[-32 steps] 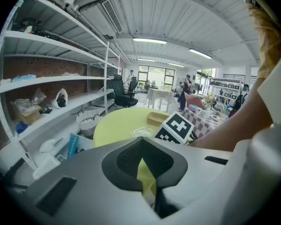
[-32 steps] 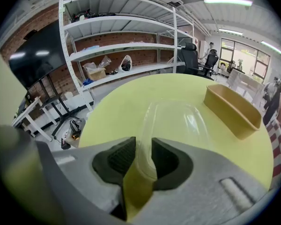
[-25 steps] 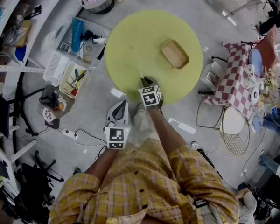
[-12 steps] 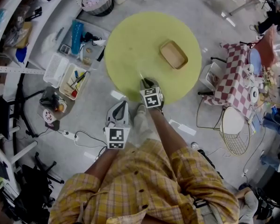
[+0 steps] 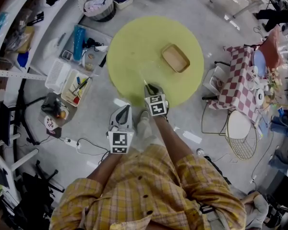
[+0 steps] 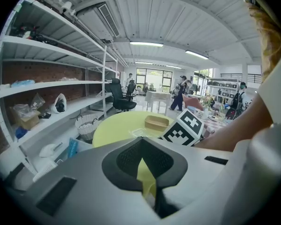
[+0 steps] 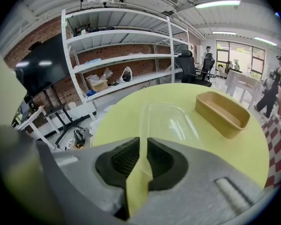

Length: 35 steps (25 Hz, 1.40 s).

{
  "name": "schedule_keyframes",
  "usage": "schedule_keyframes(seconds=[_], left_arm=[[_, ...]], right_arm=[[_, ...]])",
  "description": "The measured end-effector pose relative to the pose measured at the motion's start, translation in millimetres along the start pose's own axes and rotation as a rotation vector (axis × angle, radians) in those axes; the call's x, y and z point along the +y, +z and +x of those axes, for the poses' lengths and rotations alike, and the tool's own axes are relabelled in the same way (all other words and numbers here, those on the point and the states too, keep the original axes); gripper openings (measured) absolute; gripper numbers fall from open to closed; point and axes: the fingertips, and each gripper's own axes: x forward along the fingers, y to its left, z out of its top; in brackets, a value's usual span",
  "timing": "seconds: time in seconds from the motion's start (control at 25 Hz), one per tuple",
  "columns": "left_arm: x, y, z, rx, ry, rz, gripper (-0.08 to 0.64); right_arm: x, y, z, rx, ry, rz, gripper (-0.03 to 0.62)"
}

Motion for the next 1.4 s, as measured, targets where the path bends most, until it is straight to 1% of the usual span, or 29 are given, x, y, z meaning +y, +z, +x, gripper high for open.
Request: schedule_keyframes(seconds=[0.16, 0.44, 0.8, 0.96, 1.12, 1.4], left_arm=[[-3, 2, -4, -0.009, -0.006, 0.01, 0.003], [-9, 9, -9, -0.026, -0.013, 0.018, 0.003], [-15, 13, -21, -0.047, -0.013, 0.035, 0.003], [-17, 17, -27, -0.062, -0.014, 0.046, 0.003], [-16, 22, -32, -0.082, -0.017, 0.038, 0.003], [-19, 27, -41, -0.1, -0.016, 0.046, 0.003]], right_arm=[[5, 7, -11, -0.031, 0.004, -0.015, 0.044], [8, 20, -34, -0.083, -0.002, -0.007, 0.044], [13, 20, -58, -0.13, -0.001, -0.005, 0.044], [22, 29, -74, -0.174, 0.011, -0.006, 0.044], [31, 40, -90, -0.2, 0.017, -0.018, 0.044], [40, 43, -112, -0.236, 0.015, -0.029, 0.044]])
